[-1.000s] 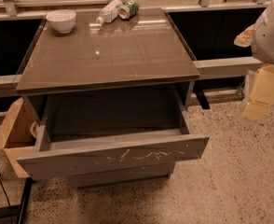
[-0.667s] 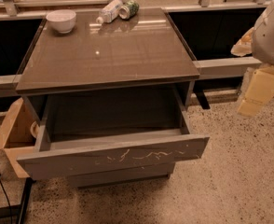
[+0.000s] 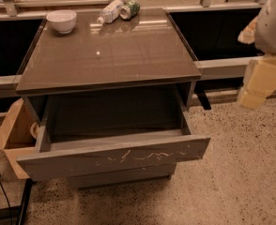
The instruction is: Close top drawer
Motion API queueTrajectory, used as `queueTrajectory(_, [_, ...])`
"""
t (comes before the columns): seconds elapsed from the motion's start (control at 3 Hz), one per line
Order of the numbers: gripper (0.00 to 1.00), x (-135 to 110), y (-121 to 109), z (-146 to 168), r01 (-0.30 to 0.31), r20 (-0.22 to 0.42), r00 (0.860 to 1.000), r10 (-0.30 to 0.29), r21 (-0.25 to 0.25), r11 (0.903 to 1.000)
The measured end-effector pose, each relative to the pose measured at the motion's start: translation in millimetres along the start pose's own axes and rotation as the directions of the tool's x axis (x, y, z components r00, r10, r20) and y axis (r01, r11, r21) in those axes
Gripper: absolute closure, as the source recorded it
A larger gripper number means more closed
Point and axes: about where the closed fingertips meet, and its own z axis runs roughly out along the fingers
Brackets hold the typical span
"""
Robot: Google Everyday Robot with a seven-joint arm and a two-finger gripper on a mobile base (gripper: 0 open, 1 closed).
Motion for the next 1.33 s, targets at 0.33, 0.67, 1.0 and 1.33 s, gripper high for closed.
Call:
queueTrajectory(0.33, [0.14,-14,-28,-29,-0.017,0.008,1.000,0.016,0.105,0.9944])
queueTrajectory(0.67, [0.14,-12,-38,1,-0.075,0.009,0.997,0.075,0.082,0.9938])
queueTrajectory(1.0, [0.00,-12,-39,7,-0.082,0.010,0.997,0.082,0.074,0.9938])
queueTrajectory(1.33, [0.00,-12,-38,7,-0.082,0.011,0.997,0.082,0.074,0.9939])
